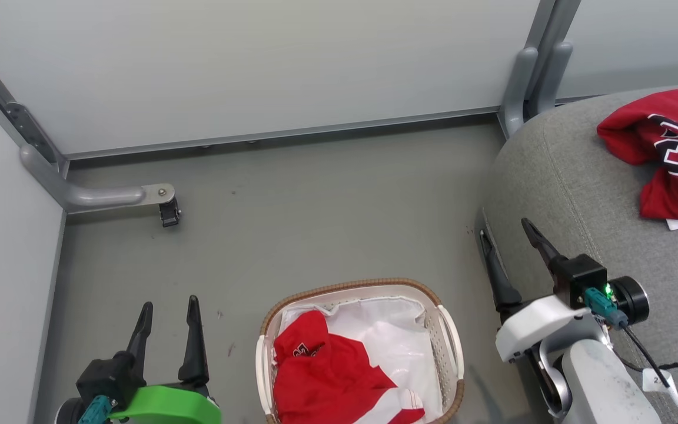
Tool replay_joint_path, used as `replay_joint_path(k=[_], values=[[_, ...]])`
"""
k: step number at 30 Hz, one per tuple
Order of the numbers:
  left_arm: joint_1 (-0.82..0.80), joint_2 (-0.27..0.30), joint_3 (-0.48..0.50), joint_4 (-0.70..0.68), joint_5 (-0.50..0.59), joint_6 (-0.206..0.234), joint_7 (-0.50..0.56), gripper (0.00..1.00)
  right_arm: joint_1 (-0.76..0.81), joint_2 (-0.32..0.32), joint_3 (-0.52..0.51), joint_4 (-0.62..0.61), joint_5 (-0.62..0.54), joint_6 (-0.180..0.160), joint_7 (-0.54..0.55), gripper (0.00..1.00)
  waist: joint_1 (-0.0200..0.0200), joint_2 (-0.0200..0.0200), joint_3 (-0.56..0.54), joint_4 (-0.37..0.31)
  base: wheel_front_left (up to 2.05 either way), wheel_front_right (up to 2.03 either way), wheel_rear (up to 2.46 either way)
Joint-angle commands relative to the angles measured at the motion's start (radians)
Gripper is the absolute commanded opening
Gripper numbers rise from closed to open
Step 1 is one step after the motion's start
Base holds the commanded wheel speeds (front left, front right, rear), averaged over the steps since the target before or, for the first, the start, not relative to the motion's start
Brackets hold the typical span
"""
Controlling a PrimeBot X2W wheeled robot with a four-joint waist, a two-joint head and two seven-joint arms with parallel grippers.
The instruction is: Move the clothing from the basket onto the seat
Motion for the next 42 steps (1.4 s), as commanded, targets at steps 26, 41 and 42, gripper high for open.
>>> replay_joint_path(k=[26,41,42], values=[[0.053,-0.001,-0.022,0.001,-0.049,0.014,-0.001,1.0,0.149,-0.004,0.003,-0.071,0.097,-0.001,-0.002,1.0,0.0001,0.0,-0.07,-0.012,0.0,0.0,0.0],[0.035,-0.001,-0.03,0.007,-0.034,0.006,-0.001,1.0,0.135,-0.004,-0.008,-0.083,0.094,-0.001,-0.002,1.0,0.0001,0.0,-0.047,-0.012,0.0,0.0,0.0],[0.029,-0.001,-0.032,0.007,-0.03,0.004,-0.001,1.0,0.131,-0.004,-0.009,-0.084,0.093,-0.001,-0.002,1.0,0.0001,0.0,-0.041,-0.013,0.0,0.0,0.0]])
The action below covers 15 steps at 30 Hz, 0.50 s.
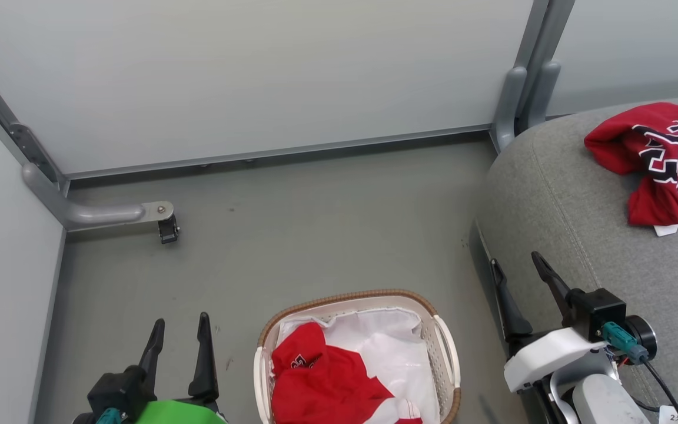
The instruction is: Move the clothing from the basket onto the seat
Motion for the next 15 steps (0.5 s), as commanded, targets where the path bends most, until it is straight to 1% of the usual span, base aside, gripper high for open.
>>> replay_joint_path(k=[1,6,10,15], values=[[-0.021,0.0,-0.004,0.004,0.015,-0.006,-0.001,1.0,-0.009,-0.003,-0.005,-0.006,-0.001,-0.001,-0.002,1.0,0.0001,0.0,0.015,-0.002,0.0,0.0,0.0],[-0.064,0.0,-0.022,0.008,0.042,-0.014,-0.001,1.0,-0.038,-0.003,-0.015,-0.017,-0.015,-0.001,-0.002,1.0,0.0001,0.0,0.057,-0.009,0.0,0.0,0.0],[-0.129,0.0,-0.044,0.023,0.076,-0.023,-0.001,1.0,-0.075,-0.004,-0.035,-0.035,-0.037,-0.001,-0.002,1.0,0.0001,0.0,0.109,-0.014,0.0,0.0,0.0],[-0.253,0.001,-0.084,0.109,0.094,-0.036,-0.001,1.0,-0.149,-0.003,-0.076,-0.073,-0.073,-0.001,-0.002,1.0,0.0001,0.0,0.206,-0.029,0.0,0.0,0.0]])
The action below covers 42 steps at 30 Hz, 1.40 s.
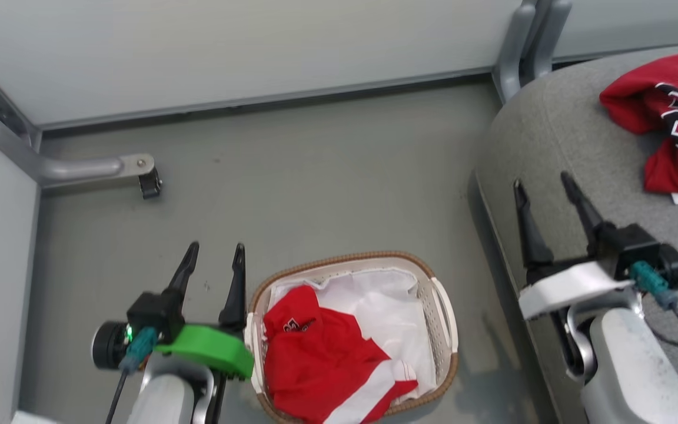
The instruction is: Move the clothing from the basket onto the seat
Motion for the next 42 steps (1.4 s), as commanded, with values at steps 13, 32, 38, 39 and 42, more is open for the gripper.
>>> replay_joint_path(k=[13,32,38,39,42], values=[[-0.347,0.003,-0.193,0.378,0.056,-0.014,0.037,1.0,-0.165,-0.003,-0.021,-0.092,-0.012,-0.001,-0.002,1.0,0.0,0.0,0.36,-0.096,0.0,0.0,0.0],[-0.597,0.018,-0.301,0.792,0.092,0.004,0.098,1.0,-0.277,-0.002,0.024,-0.181,0.083,-0.001,-0.002,1.0,0.0,0.0,0.629,-0.225,0.0,0.0,0.0],[-0.643,0.037,-0.283,0.855,0.069,0.025,0.087,1.0,-0.301,-0.002,0.041,-0.194,0.093,-0.001,-0.002,1.0,0.0,0.0,0.675,-0.238,0.0,0.0,0.0],[-0.652,0.042,-0.281,0.864,0.066,0.031,0.086,1.0,-0.304,-0.002,0.045,-0.196,0.095,-0.001,-0.002,1.0,0.0,0.0,0.682,-0.239,0.0,0.0,0.0],[-0.669,0.054,-0.279,0.883,0.065,0.051,0.082,1.0,-0.31,-0.003,0.052,-0.197,0.097,-0.001,-0.002,1.0,0.0,0.0,0.699,-0.241,0.0,0.0,0.0]])
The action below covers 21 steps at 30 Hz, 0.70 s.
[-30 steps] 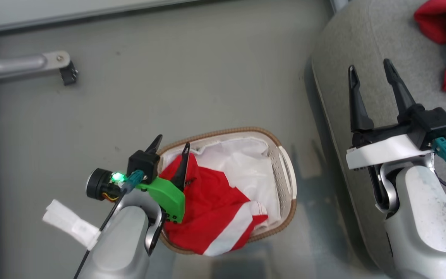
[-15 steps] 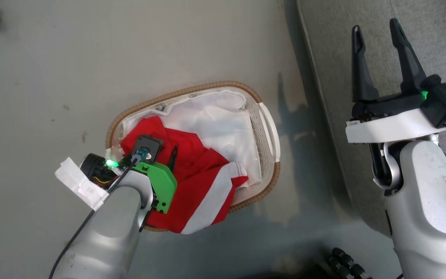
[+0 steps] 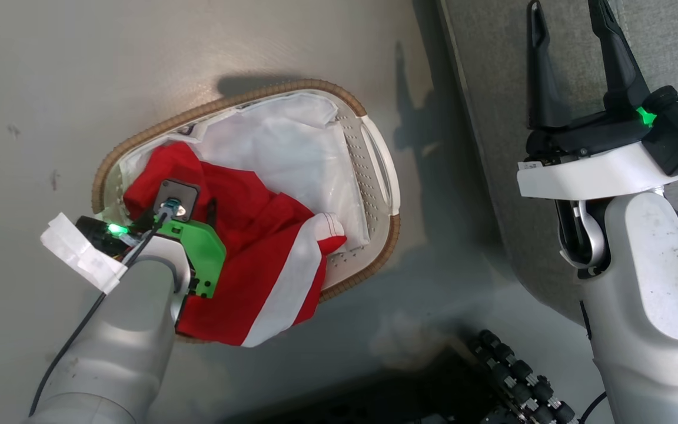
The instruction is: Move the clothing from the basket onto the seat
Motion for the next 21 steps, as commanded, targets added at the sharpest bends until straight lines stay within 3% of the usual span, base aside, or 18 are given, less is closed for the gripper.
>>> replay_joint_path(k=[1,5,6,7,11,21], values=[[-0.021,0.014,0.003,0.008,-0.001,0.012,-0.005,1.0,-0.01,-0.002,0.004,-0.004,0.005,-0.001,-0.002,1.0,-0.0002,0.0,0.032,-0.018,0.0,0.0,0.0],[-0.026,0.017,0.004,0.028,-0.013,0.011,0.002,1.0,-0.017,-0.002,0.012,-0.006,0.011,-0.001,-0.002,1.0,-0.0002,0.0,0.047,-0.021,0.0,0.0,0.0],[-0.025,0.016,0.003,0.032,-0.015,0.009,0.003,0.91,-0.018,-0.002,0.014,-0.006,0.012,-0.001,-0.002,1.0,-0.0002,0.0,0.049,-0.022,0.0,0.0,0.0],[-0.023,0.015,0.001,0.036,-0.017,0.004,0.006,0.6,-0.018,-0.002,0.017,-0.006,0.014,-0.001,-0.002,1.0,-0.0002,0.0,0.052,-0.023,0.0,0.0,0.0],[-0.029,0.007,-0.009,0.039,-0.023,-0.006,0.005,0.0,-0.021,-0.002,0.024,-0.003,0.016,-0.001,-0.002,1.0,-0.0002,0.0,0.054,-0.025,0.0,0.0,0.0],[-0.02,-0.024,-0.046,0.03,-0.022,-0.027,-0.051,0.0,0.0,-0.002,0.03,0.019,0.003,-0.001,-0.002,1.0,-0.0002,0.0,0.016,-0.013,0.0,0.0,0.0]])
